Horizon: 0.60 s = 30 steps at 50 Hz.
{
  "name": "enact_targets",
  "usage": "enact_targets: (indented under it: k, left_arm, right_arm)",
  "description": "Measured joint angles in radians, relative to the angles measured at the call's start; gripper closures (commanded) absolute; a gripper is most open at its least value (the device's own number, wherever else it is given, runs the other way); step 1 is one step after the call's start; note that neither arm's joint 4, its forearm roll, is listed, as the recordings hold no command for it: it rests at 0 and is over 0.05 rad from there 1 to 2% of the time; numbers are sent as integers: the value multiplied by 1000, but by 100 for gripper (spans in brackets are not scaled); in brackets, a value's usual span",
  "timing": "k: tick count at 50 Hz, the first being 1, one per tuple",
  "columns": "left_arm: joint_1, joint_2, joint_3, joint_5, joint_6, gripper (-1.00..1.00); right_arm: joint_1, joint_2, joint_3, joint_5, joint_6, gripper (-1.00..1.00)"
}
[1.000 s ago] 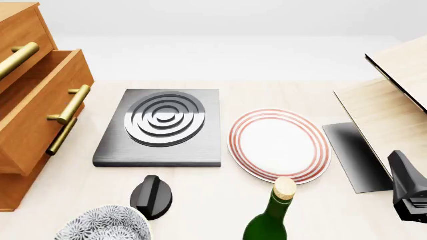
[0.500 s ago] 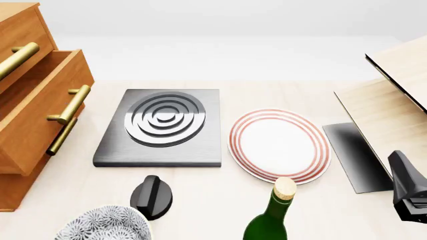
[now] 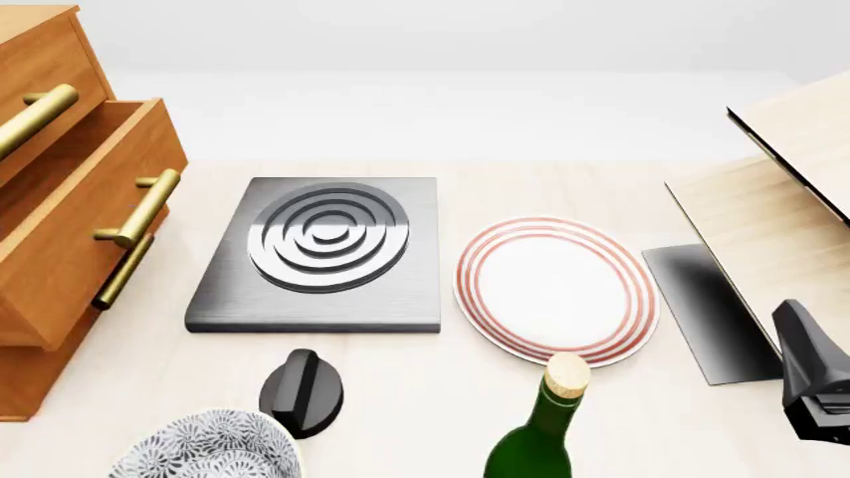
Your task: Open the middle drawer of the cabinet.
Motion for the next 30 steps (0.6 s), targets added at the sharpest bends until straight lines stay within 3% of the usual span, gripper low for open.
enact_targets:
  k: [30]
  left_arm:
    - [121,163,41,-70,-143,-100]
  right_arm:
    - [0,2,0,-2,0,-100]
